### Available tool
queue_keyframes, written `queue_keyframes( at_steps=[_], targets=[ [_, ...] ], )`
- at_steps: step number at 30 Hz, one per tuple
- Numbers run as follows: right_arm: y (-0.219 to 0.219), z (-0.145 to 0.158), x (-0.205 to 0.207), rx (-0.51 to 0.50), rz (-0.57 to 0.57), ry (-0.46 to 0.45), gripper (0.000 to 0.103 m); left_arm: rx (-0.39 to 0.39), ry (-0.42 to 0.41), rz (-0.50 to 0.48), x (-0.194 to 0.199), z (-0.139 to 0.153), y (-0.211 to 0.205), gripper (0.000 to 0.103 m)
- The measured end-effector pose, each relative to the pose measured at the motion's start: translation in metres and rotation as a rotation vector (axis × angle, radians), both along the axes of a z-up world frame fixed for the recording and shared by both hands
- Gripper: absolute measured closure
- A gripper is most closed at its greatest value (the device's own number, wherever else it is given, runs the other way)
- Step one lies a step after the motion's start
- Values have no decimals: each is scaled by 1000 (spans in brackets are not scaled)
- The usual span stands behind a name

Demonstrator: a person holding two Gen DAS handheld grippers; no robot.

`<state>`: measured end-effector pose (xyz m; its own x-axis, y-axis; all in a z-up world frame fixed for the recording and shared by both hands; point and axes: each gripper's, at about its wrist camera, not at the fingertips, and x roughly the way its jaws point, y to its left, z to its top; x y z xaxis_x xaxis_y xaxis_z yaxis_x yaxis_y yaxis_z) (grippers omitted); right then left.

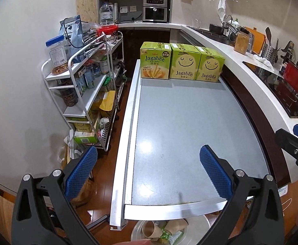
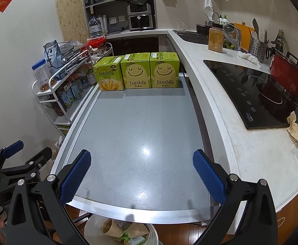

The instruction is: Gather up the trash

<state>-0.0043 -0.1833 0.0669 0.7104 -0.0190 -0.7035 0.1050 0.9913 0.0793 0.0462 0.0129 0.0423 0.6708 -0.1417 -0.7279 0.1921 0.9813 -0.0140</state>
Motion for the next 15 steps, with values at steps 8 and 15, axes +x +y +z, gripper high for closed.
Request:
queue_keyframes(
  at_steps=[8,15],
  targets=[
    [2,-1,6,-4,9,7,5,12,21,-2,3,-6,-1,2],
    [1,-4,6,2,8,17,5,11,35,1,5,-10,0,2]
  ],
)
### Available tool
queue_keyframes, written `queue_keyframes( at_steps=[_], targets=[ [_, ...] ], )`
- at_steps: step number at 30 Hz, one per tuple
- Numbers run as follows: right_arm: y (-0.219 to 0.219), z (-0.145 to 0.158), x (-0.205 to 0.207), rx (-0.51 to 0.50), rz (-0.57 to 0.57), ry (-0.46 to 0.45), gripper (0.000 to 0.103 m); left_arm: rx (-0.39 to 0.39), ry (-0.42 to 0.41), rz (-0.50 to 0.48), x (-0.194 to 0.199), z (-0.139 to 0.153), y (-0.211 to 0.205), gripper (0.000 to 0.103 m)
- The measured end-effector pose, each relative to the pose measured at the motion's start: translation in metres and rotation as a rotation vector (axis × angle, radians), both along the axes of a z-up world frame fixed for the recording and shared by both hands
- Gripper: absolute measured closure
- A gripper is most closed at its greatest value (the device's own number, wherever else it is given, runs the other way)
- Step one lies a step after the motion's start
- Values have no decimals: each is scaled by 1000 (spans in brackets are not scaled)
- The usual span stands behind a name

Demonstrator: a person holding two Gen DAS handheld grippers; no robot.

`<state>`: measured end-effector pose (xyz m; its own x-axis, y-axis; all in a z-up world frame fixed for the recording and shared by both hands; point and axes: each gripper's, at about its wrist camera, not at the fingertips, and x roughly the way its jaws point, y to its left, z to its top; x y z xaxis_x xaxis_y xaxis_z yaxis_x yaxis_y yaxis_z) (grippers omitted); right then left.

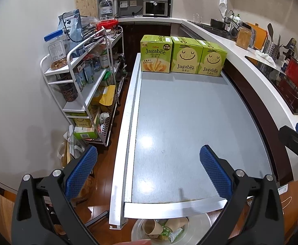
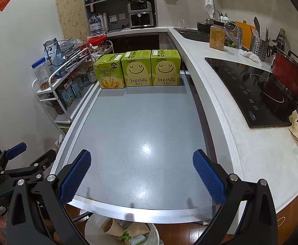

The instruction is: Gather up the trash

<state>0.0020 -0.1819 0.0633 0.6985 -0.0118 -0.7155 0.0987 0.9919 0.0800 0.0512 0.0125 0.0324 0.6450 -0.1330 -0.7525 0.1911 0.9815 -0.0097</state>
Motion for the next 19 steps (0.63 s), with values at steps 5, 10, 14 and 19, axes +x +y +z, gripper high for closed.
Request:
queue_keyframes(
  at_steps=[5,10,14,19],
  targets=[
    [-2,-1,0,5,-3,3,5,-12,7,-6,1,0,0,2],
    [-4,1,0,5,-7,-2,5,-28,6,5,2,6,2,2],
    [-9,5,1,-3,-12,-11,5,-19,-25,46,3,13,11,2],
    [-39,28,5,-83,-64,-67,5,2,-83,152,-3,34,54,2]
  ],
)
